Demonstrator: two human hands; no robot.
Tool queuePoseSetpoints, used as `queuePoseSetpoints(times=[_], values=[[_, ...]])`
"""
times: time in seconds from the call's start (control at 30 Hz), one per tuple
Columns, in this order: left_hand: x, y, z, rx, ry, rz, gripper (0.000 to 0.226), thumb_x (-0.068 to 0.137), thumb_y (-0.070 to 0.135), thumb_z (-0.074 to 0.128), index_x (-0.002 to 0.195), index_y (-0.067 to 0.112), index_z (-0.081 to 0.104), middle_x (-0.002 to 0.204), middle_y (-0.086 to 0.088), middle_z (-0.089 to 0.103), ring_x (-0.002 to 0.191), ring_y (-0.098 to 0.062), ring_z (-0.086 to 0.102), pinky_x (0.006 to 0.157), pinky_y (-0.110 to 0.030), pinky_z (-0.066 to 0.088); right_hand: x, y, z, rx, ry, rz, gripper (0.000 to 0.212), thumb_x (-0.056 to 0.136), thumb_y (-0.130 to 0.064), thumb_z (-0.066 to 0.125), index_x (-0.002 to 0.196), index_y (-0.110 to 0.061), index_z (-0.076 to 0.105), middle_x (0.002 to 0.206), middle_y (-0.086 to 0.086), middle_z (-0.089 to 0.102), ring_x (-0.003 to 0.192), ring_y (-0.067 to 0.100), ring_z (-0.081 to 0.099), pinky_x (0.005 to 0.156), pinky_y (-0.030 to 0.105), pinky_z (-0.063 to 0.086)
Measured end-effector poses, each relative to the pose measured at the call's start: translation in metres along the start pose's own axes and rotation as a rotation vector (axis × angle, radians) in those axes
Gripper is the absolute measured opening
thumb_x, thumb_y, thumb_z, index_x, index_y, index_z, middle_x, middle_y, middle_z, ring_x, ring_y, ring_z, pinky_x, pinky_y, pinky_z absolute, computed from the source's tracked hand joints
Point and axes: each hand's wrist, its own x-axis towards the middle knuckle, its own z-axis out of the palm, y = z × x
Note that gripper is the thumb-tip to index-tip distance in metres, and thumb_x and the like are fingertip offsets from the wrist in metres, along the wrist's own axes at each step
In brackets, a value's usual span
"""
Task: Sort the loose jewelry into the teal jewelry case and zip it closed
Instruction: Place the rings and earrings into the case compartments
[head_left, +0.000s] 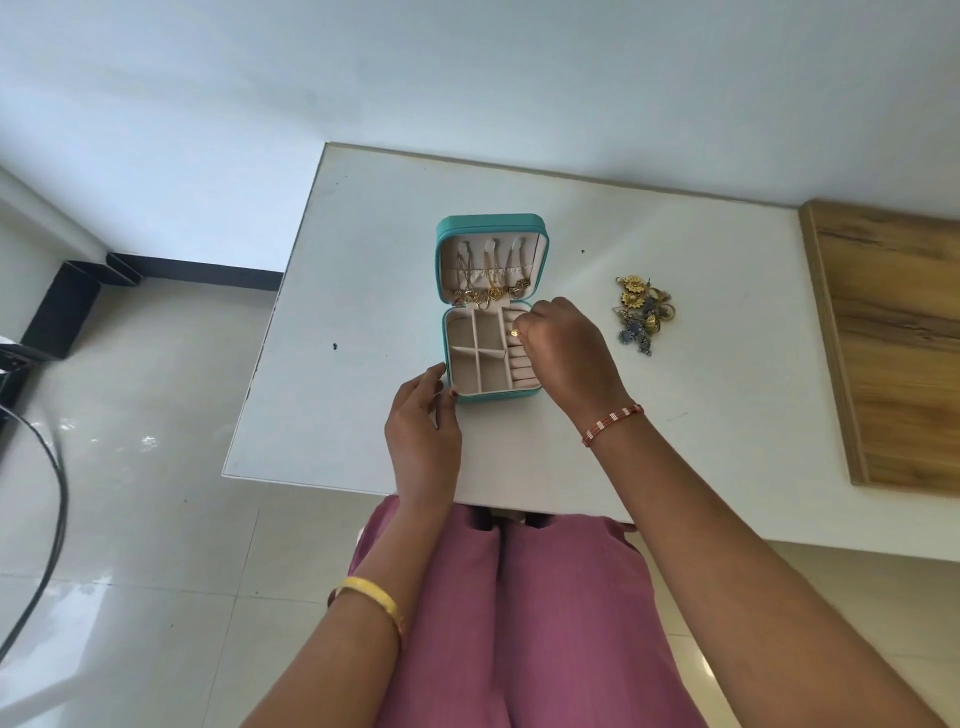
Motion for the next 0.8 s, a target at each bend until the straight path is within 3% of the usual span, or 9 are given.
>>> queuePoseSetpoints(times=[0.27, 0.4, 0.5, 0.57, 0.7, 0.8], values=[[0.001, -0.003, 0.000, 0.000, 0.004, 0.022, 0.032, 0.089, 0.003, 0.055, 0.120, 0.007, 0.061, 0.113, -0.006, 0.062, 0.094, -0.017, 0.061, 0.083, -0.009, 0.039, 0.002, 0.002, 0.010, -0.027, -0.019, -0.012, 0.026, 0.039, 0.023, 0.068, 0.053, 0.002, 0.064, 0.054, 0.015, 0.057, 0.053, 0.030, 0.058, 0.041, 0.022, 0.043], [0.001, -0.003, 0.001, -0.029, 0.005, -0.002, 0.031, 0.089, 0.005, 0.056, 0.119, 0.008, 0.061, 0.111, -0.005, 0.063, 0.092, -0.013, 0.059, 0.080, -0.007, 0.038, -0.002, 0.007, 0.022, 0.063, -0.005, 0.058, 0.029, 0.053, 0.023, 0.063, 0.074, 0.004, 0.071, 0.071, 0.019, 0.063, 0.068, 0.035, 0.060, 0.052, 0.031, 0.053], [0.001, -0.001, -0.001, -0.077, 0.028, -0.050, 0.030, 0.090, 0.007, 0.055, 0.120, 0.008, 0.061, 0.112, -0.002, 0.063, 0.091, -0.008, 0.057, 0.077, 0.001, 0.038, -0.013, 0.009, 0.017, 0.186, 0.108, 0.217, 0.027, 0.076, 0.015, 0.056, 0.095, 0.003, 0.070, 0.093, 0.019, 0.065, 0.089, 0.034, 0.059, 0.072, 0.033, 0.052], [-0.001, 0.001, -0.003, -0.114, 0.058, -0.084, 0.029, 0.091, 0.009, 0.054, 0.120, 0.010, 0.061, 0.110, 0.003, 0.061, 0.091, -0.005, 0.056, 0.075, 0.006, 0.035, -0.024, 0.014, 0.011, 0.279, 0.201, 0.350, 0.024, 0.083, 0.009, 0.053, 0.100, 0.003, 0.069, 0.097, 0.019, 0.065, 0.093, 0.030, 0.059, 0.078, 0.030, 0.048], [-0.008, 0.014, -0.002, -0.140, 0.099, -0.057, 0.026, 0.093, 0.010, 0.051, 0.115, 0.012, 0.064, 0.107, 0.005, 0.061, 0.093, -0.005, 0.057, 0.076, 0.004, 0.037, -0.048, 0.033, 0.007, 0.445, 0.300, 0.599, 0.021, 0.084, 0.006, 0.054, 0.096, -0.001, 0.070, 0.097, 0.016, 0.066, 0.088, 0.026, 0.063, 0.077, 0.018, 0.045], [-0.015, 0.026, 0.006, -0.188, 0.083, -0.036, 0.023, 0.092, 0.009, 0.051, 0.109, 0.016, 0.065, 0.102, 0.006, 0.061, 0.085, 0.003, 0.058, 0.075, 0.000, 0.040, -0.060, 0.046, 0.006, 0.487, 0.339, 0.765, 0.022, 0.085, 0.005, 0.053, 0.099, -0.002, 0.069, 0.099, 0.016, 0.065, 0.082, 0.022, 0.061, 0.071, 0.009, 0.037]])
